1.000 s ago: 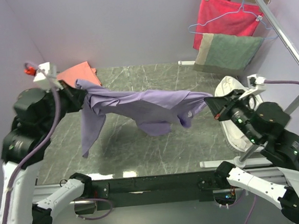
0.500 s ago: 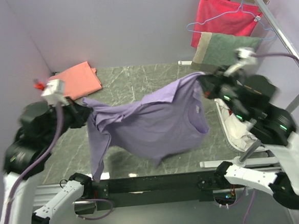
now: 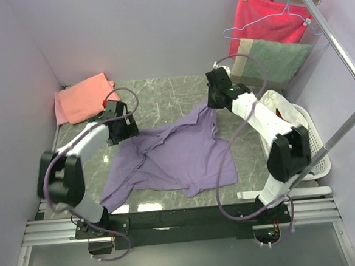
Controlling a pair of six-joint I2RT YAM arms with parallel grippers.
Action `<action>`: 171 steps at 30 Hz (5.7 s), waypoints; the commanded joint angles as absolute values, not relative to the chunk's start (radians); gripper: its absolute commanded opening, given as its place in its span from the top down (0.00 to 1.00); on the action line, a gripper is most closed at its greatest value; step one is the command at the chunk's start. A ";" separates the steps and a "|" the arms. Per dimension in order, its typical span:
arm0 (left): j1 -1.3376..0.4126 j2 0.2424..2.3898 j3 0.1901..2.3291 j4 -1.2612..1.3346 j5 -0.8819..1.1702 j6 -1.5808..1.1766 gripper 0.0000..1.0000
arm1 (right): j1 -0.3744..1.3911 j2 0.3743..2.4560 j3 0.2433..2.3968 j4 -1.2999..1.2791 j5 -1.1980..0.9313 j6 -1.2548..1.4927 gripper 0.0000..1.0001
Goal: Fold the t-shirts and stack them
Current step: Flatten out the tshirt
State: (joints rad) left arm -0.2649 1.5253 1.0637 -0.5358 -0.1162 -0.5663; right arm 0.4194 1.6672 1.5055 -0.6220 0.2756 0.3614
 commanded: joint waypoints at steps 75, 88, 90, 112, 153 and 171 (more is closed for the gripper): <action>-0.052 1.672 1.129 -0.327 -0.591 -0.621 0.90 | 0.264 1.898 1.533 -0.595 0.318 0.356 0.46; -0.052 1.583 0.933 -0.276 -0.451 -0.657 0.61 | 0.324 2.110 1.914 -0.615 -0.127 0.337 0.36; -0.052 1.583 0.925 -0.281 -0.463 -0.657 0.60 | 0.325 2.143 1.933 -0.612 -0.178 0.371 0.37; -0.052 1.643 0.923 -0.281 -0.517 -0.650 0.57 | 0.327 2.309 1.936 -0.635 -0.167 0.428 0.41; -0.021 1.638 1.009 -0.207 -0.330 -0.637 0.54 | 0.206 2.407 2.411 -0.486 -0.138 0.454 1.00; -0.107 1.669 0.977 -0.178 -0.331 -0.638 0.44 | 0.190 2.421 2.341 -0.396 -0.199 0.509 1.00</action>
State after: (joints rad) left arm -0.1093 1.6230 0.9535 -0.1982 -0.3000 -0.6262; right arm 0.1936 2.5008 2.3642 -0.4381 -0.1818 0.5163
